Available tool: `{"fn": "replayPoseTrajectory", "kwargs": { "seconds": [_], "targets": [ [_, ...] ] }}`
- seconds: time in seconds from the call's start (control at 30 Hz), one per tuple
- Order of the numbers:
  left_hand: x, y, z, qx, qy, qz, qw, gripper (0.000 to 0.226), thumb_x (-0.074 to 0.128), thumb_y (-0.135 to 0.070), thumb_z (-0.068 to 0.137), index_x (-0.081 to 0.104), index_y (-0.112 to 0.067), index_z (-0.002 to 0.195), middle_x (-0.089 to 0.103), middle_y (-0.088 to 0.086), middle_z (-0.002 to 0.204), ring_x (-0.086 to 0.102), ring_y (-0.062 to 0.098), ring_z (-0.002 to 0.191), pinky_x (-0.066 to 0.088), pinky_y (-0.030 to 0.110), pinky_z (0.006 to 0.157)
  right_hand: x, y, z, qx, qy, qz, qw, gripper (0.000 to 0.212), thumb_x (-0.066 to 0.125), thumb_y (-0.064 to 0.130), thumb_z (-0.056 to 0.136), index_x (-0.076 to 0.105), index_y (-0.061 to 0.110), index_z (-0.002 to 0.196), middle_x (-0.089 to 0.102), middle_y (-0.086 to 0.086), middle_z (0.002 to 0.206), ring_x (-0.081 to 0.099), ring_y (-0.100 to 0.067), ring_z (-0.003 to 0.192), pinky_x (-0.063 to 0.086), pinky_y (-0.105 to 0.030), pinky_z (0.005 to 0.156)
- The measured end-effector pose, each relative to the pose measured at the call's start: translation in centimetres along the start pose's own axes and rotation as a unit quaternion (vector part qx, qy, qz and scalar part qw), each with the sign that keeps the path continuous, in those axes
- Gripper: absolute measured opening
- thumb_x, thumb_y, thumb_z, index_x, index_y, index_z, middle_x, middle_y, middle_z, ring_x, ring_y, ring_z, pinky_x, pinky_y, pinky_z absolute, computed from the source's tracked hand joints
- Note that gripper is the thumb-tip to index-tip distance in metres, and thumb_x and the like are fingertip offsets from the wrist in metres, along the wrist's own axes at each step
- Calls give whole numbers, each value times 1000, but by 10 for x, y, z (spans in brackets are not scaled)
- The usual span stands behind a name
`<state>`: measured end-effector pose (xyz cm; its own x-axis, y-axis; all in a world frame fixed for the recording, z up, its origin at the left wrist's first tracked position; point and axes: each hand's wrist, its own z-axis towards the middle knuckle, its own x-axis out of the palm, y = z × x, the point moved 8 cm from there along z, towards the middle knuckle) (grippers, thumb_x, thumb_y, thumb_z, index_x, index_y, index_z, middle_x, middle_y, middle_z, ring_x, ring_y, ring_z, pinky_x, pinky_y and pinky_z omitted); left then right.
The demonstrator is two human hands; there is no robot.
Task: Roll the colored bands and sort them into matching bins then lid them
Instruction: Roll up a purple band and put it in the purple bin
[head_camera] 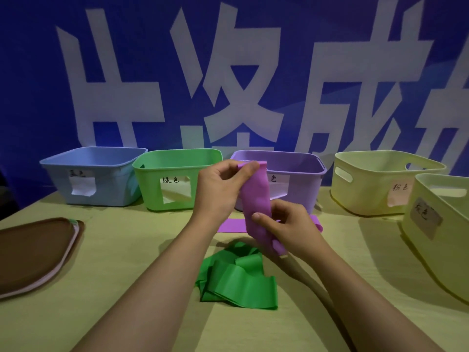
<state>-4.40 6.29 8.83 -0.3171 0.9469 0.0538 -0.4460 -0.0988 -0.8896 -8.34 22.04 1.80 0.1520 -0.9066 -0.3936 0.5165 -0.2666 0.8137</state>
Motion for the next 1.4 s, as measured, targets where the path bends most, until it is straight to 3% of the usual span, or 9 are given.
{"fn": "replayPoseTrajectory", "kwargs": {
  "seconds": [0.13, 0.47, 0.6, 0.7, 0.8, 0.93, 1.1, 1.17, 1.4],
  "targets": [
    [-2, -42, 9, 27, -9, 27, 999, 13, 79, -38, 83, 75, -26, 84, 78, -4, 84, 75, 19, 89, 63, 51, 80, -13, 23, 3, 9, -1, 29, 1000, 11, 76, 24, 90, 75, 14, 94, 77, -7, 85, 74, -28, 83, 61, -51, 76],
    [-9, -108, 5, 106, 6, 47, 993, 21, 74, -45, 82, 71, -26, 91, 73, -14, 82, 71, -1, 80, 57, 20, 61, -22, 94, -24, 3, 63, 170, 983, 22, 75, 28, 82, 74, 8, 91, 73, -12, 78, 69, -17, 68, 57, -31, 53],
    [-13, -84, 0, 74, 7, 53, 996, 16, 76, -38, 87, 72, -23, 88, 73, -17, 75, 69, -1, 74, 60, 27, 61, -7, 75, -30, 40, 66, 162, 984, 23, 76, 22, 87, 71, 0, 89, 61, -18, 74, 61, -18, 64, 54, -28, 48],
    [-18, -67, -5, 53, 1, 49, 997, 16, 77, -38, 86, 73, -23, 86, 74, -12, 77, 71, 3, 76, 63, 32, 65, 6, 54, -36, 74, 92, 117, 986, 30, 72, 24, 94, 69, -5, 93, 61, -19, 74, 62, -20, 66, 59, -33, 53],
    [-23, -73, -3, 54, -7, 44, 998, 15, 78, -38, 85, 74, -23, 85, 76, -8, 80, 71, 7, 78, 63, 41, 68, 17, 48, -44, 90, 157, 74, 981, 25, 72, 29, 95, 74, 4, 98, 70, -18, 81, 68, -18, 72, 62, -37, 61],
    [-26, -94, 1, 72, -6, 44, 996, 15, 78, -35, 88, 74, -20, 86, 75, -9, 80, 71, 6, 79, 63, 41, 69, 23, 58, -51, 88, 192, 91, 973, 23, 71, 27, 95, 76, 11, 110, 73, -23, 98, 68, -19, 76, 61, -36, 59],
    [-27, -105, -5, 76, 2, 37, 996, 15, 77, -33, 89, 73, -18, 88, 74, -10, 77, 70, 2, 75, 61, 34, 65, 23, 71, -61, 97, 219, 141, 961, 22, 68, 23, 97, 75, 9, 111, 75, -2, 86, 67, -12, 72, 55, -27, 52],
    [-28, -98, -10, 65, 7, 47, 997, 16, 76, -34, 89, 73, -19, 88, 74, -9, 80, 70, 3, 76, 62, 37, 67, 27, 68, -69, 110, 237, 135, 956, 21, 67, 24, 98, 75, 11, 112, 75, -2, 87, 67, -15, 73, 55, -26, 52],
    [-24, -55, -31, 0, 25, 40, 999, 13, 77, -29, 90, 74, -16, 87, 77, 0, 83, 71, 14, 78, 59, 55, 77, 25, 34, -73, 92, 168, 1, 981, 13, 76, 28, 93, 76, 15, 91, 73, 7, 76, 62, -4, 68, 52, -26, 65]
  ]
}}
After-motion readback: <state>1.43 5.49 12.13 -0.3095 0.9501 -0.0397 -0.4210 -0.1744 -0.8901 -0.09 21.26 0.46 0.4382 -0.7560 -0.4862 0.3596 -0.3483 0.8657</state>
